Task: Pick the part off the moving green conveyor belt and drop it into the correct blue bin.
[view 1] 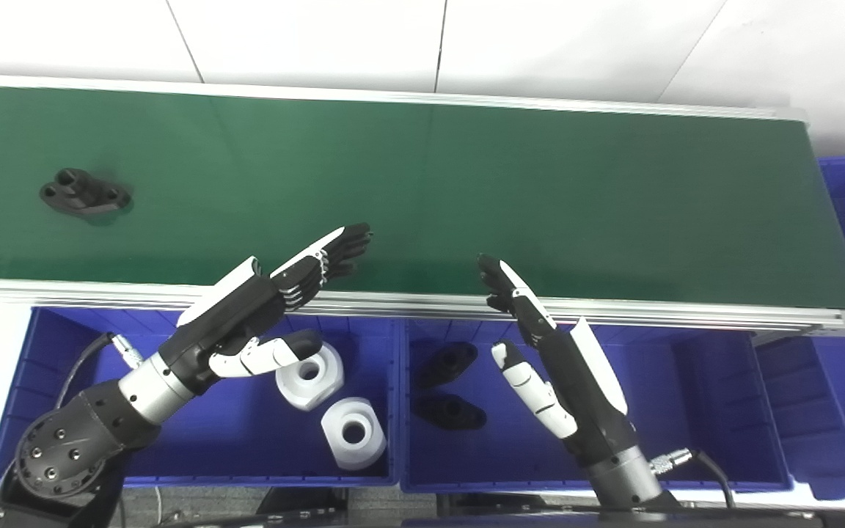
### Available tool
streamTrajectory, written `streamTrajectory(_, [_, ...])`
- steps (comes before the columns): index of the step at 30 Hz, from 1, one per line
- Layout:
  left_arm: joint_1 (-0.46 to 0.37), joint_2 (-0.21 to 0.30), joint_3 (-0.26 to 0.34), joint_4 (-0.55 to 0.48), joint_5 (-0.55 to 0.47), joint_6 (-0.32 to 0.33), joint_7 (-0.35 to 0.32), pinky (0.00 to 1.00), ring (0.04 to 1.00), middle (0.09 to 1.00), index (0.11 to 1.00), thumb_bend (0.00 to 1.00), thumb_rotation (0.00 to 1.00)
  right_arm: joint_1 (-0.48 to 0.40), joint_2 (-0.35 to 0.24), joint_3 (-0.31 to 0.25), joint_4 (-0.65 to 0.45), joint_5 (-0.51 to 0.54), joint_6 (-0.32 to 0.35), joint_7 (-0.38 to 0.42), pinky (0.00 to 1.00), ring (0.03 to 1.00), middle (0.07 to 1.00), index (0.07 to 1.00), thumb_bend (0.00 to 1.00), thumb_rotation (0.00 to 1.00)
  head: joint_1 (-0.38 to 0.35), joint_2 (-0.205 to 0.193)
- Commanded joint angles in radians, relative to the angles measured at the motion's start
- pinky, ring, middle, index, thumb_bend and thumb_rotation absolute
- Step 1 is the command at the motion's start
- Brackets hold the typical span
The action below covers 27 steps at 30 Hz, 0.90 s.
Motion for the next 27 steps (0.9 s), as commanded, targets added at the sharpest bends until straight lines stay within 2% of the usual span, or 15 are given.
streamTrajectory(1, [-0.004,0.011,0.002,-0.023,-0.01,-0.04,-0.001,0.96,0.997,1.0,1.0,0.35,0.74,0.007,0.008,0.001,-0.027,0.01,-0.051,-0.009,0.9,0.948,0.958,0.953,0.43,1.0,0.001,0.0])
streamTrajectory(7, [0.0,0.012,0.002,-0.025,-0.011,-0.036,0.0,0.96,0.998,1.0,1.0,0.36,0.73,0.003,0.007,0.001,-0.02,0.008,-0.058,-0.01,0.89,0.944,0.953,0.951,0.42,1.0,0.0,-0.002])
streamTrajectory(8, [0.0,0.013,0.002,-0.025,-0.007,-0.038,-0.001,0.96,0.998,1.0,1.0,0.36,0.74,0.004,0.007,0.001,-0.018,0.008,-0.059,-0.011,0.89,0.944,0.953,0.951,0.42,1.0,0.0,-0.009])
streamTrajectory(10, [0.004,0.012,0.001,-0.015,-0.004,-0.049,-0.002,0.97,1.0,1.0,1.0,0.36,0.75,0.008,0.006,0.002,-0.006,0.006,-0.072,-0.016,0.89,0.944,0.954,0.952,0.42,1.0,0.008,-0.059])
streamTrajectory(11, [0.007,0.011,0.0,-0.011,-0.004,-0.053,-0.002,0.96,0.998,1.0,1.0,0.36,0.74,0.009,0.006,0.003,-0.001,0.004,-0.076,-0.017,0.89,0.944,0.953,0.951,0.42,1.0,0.008,-0.059])
streamTrajectory(12, [0.013,0.005,-0.003,0.01,-0.003,-0.081,-0.005,0.96,0.993,1.0,0.995,0.36,0.73,0.014,0.002,0.004,0.016,0.002,-0.096,-0.024,0.88,0.94,0.952,0.951,0.43,1.0,0.036,-0.141])
streamTrajectory(13, [0.019,-0.002,-0.007,0.034,0.003,-0.111,-0.007,0.96,0.992,1.0,0.994,0.36,0.73,0.02,-0.003,0.004,0.038,-0.002,-0.119,-0.031,0.88,0.94,0.952,0.951,0.43,1.0,0.049,-0.189])
streamTrajectory(14, [0.023,-0.007,-0.012,0.054,0.008,-0.137,-0.008,0.95,0.986,1.0,0.989,0.37,0.72,0.026,-0.006,0.004,0.054,-0.003,-0.136,-0.036,0.88,0.937,0.952,0.951,0.43,1.0,0.052,-0.201])
streamTrajectory(15, [0.026,-0.013,-0.017,0.077,0.016,-0.163,-0.008,0.94,0.974,0.992,0.98,0.38,0.7,0.029,-0.008,0.002,0.076,-0.006,-0.158,-0.044,0.87,0.932,0.95,0.949,0.43,1.0,0.064,-0.255])
streamTrajectory(17, [0.025,-0.021,-0.027,0.109,0.026,-0.191,-0.006,0.91,0.955,0.979,0.966,0.39,0.66,0.03,-0.011,-0.005,0.108,-0.014,-0.188,-0.054,0.84,0.917,0.942,0.939,0.42,1.0,0.078,-0.287])
streamTrajectory(19, [0.021,-0.027,-0.034,0.128,0.029,-0.201,-0.003,0.89,0.947,0.971,0.958,0.39,0.62,0.025,-0.012,-0.012,0.129,-0.012,-0.203,-0.058,0.82,0.904,0.936,0.93,0.41,0.98,0.086,-0.306])
streamTrajectory(22, [0.016,-0.031,-0.036,0.128,0.028,-0.19,0.002,0.87,0.938,0.964,0.938,0.39,0.58,0.014,-0.012,-0.018,0.142,-0.009,-0.22,-0.061,0.79,0.885,0.919,0.903,0.4,0.92,0.087,-0.309])
streamTrajectory(27, [0.004,-0.031,-0.036,0.125,0.041,-0.194,0.004,0.85,0.929,0.959,0.934,0.39,0.6,0.003,-0.014,-0.021,0.138,-0.009,-0.215,-0.051,0.77,0.879,0.918,0.901,0.39,0.9,0.082,-0.298])
